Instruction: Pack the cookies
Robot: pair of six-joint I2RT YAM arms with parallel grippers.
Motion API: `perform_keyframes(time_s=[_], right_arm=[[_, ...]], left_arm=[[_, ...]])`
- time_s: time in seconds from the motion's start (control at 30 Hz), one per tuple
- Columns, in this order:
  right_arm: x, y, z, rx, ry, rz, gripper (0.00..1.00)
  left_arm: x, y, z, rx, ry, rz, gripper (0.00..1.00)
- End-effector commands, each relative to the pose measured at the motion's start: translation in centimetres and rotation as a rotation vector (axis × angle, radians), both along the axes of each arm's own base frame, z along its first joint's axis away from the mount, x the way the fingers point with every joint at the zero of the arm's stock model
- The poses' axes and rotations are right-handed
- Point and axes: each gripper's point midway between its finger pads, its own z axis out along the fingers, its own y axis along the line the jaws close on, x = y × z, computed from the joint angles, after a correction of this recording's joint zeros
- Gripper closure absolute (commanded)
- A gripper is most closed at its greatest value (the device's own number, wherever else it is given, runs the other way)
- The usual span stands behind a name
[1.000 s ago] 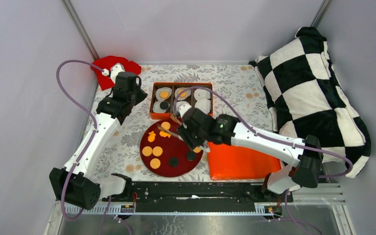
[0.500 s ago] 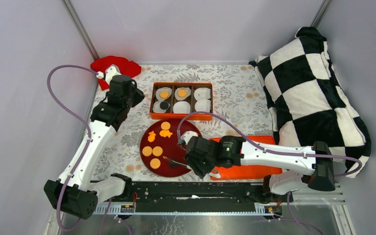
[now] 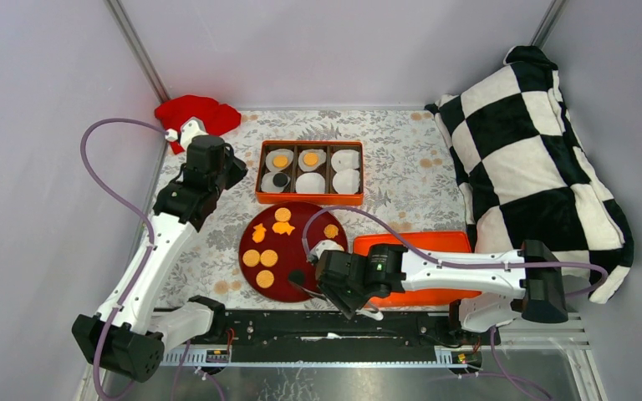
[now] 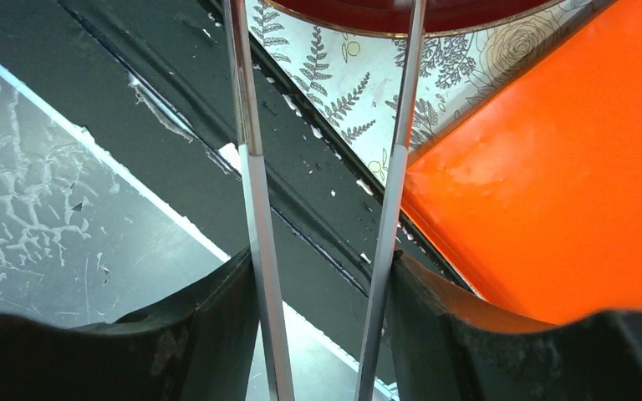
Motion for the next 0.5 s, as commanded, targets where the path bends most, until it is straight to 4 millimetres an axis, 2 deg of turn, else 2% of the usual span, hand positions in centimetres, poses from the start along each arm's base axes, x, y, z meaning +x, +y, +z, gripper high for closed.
perform_keyframes(time_s=[0.0, 0.1, 0.23, 0.37, 0.47], right_arm=[[0.2, 1.4, -0.2, 0.018, -0.015, 0.005, 0.41], [0.8, 2.3, -0.4, 0.01, -0.038, 0.019, 0.44], [1.2, 2.4, -0.5, -0.03, -0.052, 0.031, 0.53], [1.9, 2.3, 0.2, -0.045, -0.089, 0.029, 0.71], [3.3, 2.6, 2.0, -0.034, -0.166, 0.011, 0.8]], left_arm=[[-0.3, -0.1, -0.2, -0.003, -0.001, -0.007, 0.74], [-0.4, 0.0, -0.4, 0.003, 0.002, -0.001, 0.74], [-0.5, 0.0, -0.2, 0.004, -0.005, -0.003, 0.74], [-0.6, 0.2, -0.3, 0.006, -0.005, -0.001, 0.74], [-0.5, 0.0, -0.1, 0.0, -0.006, -0.005, 0.74]])
